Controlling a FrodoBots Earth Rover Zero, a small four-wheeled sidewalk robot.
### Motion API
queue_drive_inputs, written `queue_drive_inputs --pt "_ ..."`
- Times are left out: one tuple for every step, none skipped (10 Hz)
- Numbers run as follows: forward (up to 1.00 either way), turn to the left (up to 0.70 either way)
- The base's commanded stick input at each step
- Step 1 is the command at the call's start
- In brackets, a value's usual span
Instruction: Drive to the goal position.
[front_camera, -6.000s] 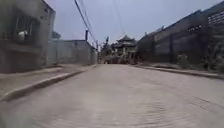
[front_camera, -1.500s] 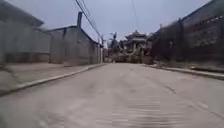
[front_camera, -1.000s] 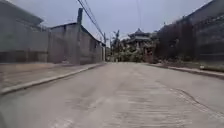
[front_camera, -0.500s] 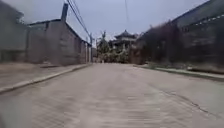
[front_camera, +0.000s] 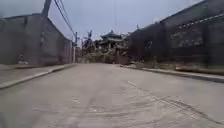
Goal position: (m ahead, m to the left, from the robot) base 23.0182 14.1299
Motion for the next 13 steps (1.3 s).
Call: queue_drive_inputs --pt "1.00 0.00" --pt "1.00 0.00" --pt "1.00 0.00" --pt "1.00 0.00" --pt "1.00 0.37" --pt "1.00 0.37" --pt "1.00 0.23" --pt "1.00 -0.02" --pt "1.00 0.00" --pt "1.00 0.00" --pt "1.00 0.00" --pt "1.00 0.00" --pt "1.00 0.00"
